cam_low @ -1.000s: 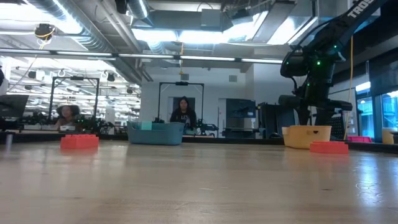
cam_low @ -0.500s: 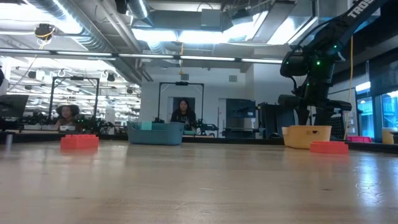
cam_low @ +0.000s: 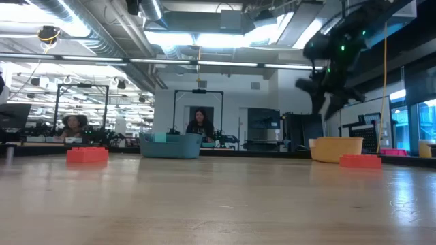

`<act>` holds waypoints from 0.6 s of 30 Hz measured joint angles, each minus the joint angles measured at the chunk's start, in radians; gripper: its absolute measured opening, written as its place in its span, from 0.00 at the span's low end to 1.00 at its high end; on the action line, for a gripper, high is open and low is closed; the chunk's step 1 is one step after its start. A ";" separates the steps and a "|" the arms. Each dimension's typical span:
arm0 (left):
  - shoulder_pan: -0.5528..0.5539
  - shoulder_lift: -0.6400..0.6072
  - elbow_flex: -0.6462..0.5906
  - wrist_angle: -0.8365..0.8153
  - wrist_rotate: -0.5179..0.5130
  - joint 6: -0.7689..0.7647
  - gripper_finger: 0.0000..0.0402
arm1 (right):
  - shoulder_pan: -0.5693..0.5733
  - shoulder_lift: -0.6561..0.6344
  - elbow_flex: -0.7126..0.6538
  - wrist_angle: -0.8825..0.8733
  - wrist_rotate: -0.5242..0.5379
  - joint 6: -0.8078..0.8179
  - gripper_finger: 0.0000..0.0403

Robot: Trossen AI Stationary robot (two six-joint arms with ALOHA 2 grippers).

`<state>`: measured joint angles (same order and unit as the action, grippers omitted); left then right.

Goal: Sort & place blocks by color
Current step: Put the left orange game piece into the orange bin

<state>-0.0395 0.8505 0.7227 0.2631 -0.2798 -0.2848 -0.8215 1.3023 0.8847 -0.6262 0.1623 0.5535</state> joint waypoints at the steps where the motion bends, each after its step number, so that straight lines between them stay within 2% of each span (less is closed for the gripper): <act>1: 0.000 0.000 0.000 0.000 0.000 0.000 0.48 | 0.001 -0.015 0.019 0.000 0.001 -0.022 0.43; 5: 0.000 0.000 0.000 0.000 0.000 0.000 0.48 | 0.036 -0.093 0.080 0.031 -0.047 -0.110 0.43; 12: 0.000 0.000 0.000 0.000 0.000 0.000 0.48 | 0.178 -0.250 0.093 0.273 -0.319 -0.166 0.43; 18: 0.000 0.000 0.000 0.000 0.000 0.000 0.48 | 0.366 -0.319 0.093 0.466 -0.520 -0.169 0.43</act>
<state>-0.0397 0.8505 0.7227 0.2630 -0.2798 -0.2848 -0.4554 0.9835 0.9775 -0.1604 -0.3577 0.3843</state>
